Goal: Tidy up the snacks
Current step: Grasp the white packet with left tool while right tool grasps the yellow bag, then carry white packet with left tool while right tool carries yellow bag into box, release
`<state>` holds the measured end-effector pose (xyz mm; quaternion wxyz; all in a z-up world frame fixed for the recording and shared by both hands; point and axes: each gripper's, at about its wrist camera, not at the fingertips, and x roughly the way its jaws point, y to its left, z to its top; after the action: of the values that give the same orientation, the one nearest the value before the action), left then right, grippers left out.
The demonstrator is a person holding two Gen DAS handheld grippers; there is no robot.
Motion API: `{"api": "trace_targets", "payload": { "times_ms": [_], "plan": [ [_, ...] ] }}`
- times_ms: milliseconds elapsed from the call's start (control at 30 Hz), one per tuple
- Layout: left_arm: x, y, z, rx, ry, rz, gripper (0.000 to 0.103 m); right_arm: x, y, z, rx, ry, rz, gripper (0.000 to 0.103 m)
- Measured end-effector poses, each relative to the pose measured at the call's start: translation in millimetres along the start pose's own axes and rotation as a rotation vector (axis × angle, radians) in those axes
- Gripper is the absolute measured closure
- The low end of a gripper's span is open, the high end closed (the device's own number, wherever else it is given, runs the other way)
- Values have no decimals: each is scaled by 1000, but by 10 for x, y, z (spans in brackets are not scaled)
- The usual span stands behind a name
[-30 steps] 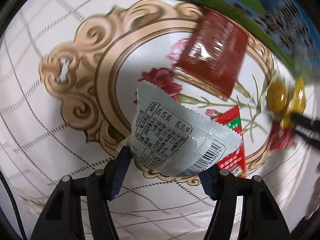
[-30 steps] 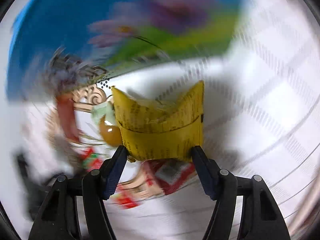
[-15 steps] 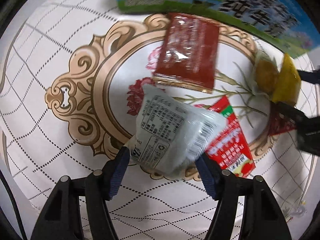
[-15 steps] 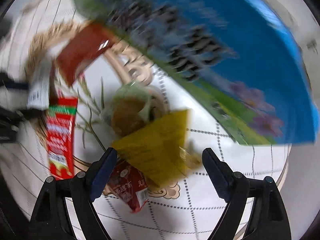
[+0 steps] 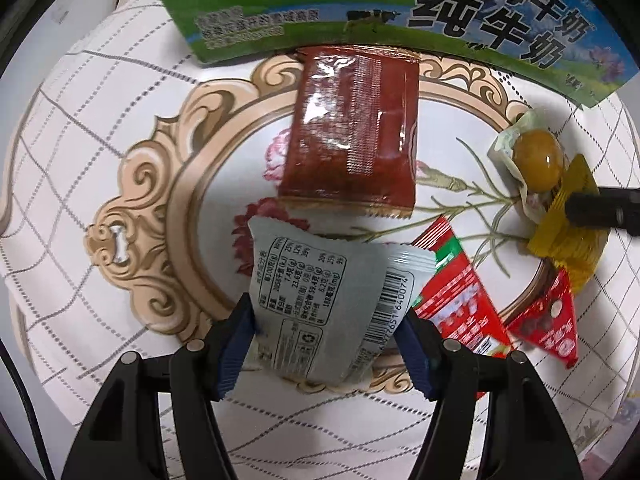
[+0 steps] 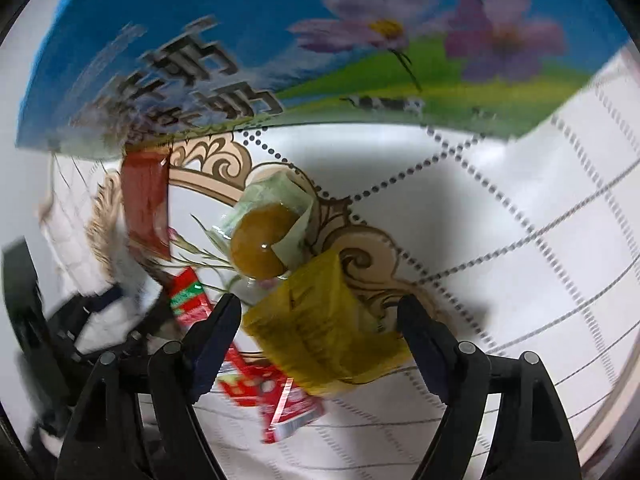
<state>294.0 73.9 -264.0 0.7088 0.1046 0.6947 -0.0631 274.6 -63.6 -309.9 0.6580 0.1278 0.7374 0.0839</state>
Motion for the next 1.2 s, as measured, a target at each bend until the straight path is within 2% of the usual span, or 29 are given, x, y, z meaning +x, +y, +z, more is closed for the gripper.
{"api": "trace_targets", "payload": {
  "times_ms": [100, 233, 267, 300, 400, 467, 533, 600, 667, 767, 800, 867, 1000, 1200],
  "plan": [
    [-10, 14, 5, -44, -15, -27, 45, 77, 273, -201, -126, -23, -50, 20],
    [3, 299, -118, -176, 21, -90, 47, 254, 630, -454, -327, -13, -229, 21],
    [30, 344, -138, -213, 47, -118, 47, 309, 626, -492, -322, -3, -264, 29],
    [52, 377, -155, -239, 63, -145, 46, 332, 582, -513, -292, 1, -268, 46],
    [142, 426, -147, -265, 86, -201, 43, 281, 250, -493, -32, -39, -144, 46],
    [184, 368, -116, -221, 104, -191, 43, 231, 2, -496, 143, -64, -27, 45],
    [235, 354, -61, -197, 93, -165, 43, 224, -126, -501, 220, -51, 47, 43],
    [234, 283, -73, -199, 76, -147, 44, 167, -167, -496, 206, -61, 52, 38],
    [156, 19, -227, -200, 54, -119, 50, 135, -82, -493, 138, -62, -5, 38],
    [63, -182, -228, -188, 26, -90, 51, 219, 110, -685, 74, -96, -113, 52],
    [48, -171, -284, -184, 18, -83, 51, 224, 145, -709, 73, -107, -119, 54],
    [-103, -257, -293, -176, -1, -86, 51, 244, 267, -809, 105, -125, -95, 57],
    [-543, -376, -335, -156, -35, -147, 51, -164, 150, -888, 134, -166, -11, 57],
    [-1382, -628, 2, -94, -162, -241, 51, -908, 392, -802, 88, -273, 115, 57]
  ]
}}
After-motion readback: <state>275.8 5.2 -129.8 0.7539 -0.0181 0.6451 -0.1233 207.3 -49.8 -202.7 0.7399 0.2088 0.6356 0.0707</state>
